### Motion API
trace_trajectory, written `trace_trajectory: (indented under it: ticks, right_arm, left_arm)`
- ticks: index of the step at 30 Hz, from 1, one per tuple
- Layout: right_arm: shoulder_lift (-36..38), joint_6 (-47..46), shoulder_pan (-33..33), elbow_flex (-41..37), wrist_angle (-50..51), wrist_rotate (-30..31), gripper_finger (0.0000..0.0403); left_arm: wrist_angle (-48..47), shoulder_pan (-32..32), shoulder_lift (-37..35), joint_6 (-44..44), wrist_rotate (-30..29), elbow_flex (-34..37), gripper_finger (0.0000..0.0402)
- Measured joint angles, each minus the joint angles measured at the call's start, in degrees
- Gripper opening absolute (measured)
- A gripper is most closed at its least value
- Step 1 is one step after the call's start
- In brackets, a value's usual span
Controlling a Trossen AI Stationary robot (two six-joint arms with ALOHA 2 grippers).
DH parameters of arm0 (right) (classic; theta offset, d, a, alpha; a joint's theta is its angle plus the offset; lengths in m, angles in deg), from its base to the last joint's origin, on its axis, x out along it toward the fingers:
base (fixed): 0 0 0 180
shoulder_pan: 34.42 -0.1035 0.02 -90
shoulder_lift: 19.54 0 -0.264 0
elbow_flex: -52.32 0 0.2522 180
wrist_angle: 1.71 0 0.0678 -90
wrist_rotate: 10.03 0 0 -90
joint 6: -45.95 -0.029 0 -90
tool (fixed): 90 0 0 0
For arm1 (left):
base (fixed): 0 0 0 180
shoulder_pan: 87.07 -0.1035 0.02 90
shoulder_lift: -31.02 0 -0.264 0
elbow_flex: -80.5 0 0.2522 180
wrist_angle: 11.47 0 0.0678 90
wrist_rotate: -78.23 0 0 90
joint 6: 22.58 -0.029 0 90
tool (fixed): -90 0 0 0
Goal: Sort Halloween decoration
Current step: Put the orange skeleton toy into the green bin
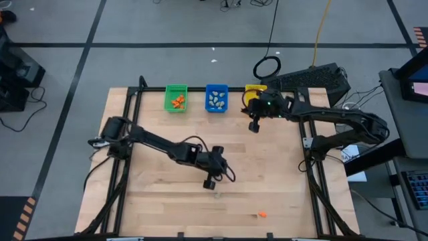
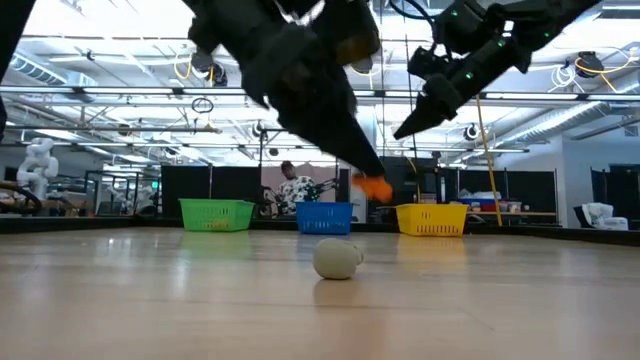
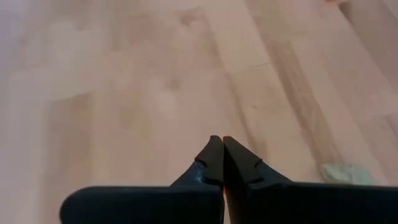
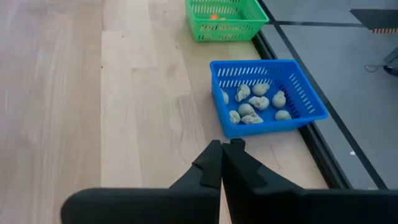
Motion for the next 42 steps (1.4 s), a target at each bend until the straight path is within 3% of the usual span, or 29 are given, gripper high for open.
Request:
trace_trajectory:
  ticks: [12, 23, 27, 34, 42]
  right_arm:
    - [7.85, -1.66, 0.00, -4.37, -1.51, 0.30, 0.0000]
    - [11.11, -1.94, 0.00, -4.37, -0.28, 0.40, 0.0000]
    - [11.09, -2.10, 0.00, -4.37, -0.17, 0.41, 0.0000]
    - [11.06, -2.55, 0.00, -4.37, 0.13, 0.40, 0.0000]
    - [11.06, -2.49, 0.00, -4.37, 1.03, 0.41, 0.0000]
  left_arm:
    - [-18.38, -6.99, -16.32, 1.87, -10.88, 0.07, 0.0002]
    - [-34.54, -25.50, -27.34, 3.49, -14.11, 0.08, 0.0000]
    - [-39.74, -34.81, -27.22, 1.89, -13.96, 0.15, 0.0000]
    - [-39.53, -50.00, -22.09, -3.42, -12.02, 0.07, 0.0000]
    - [-35.00, -58.96, -10.92, -7.53, -6.10, 0.07, 0.0000]
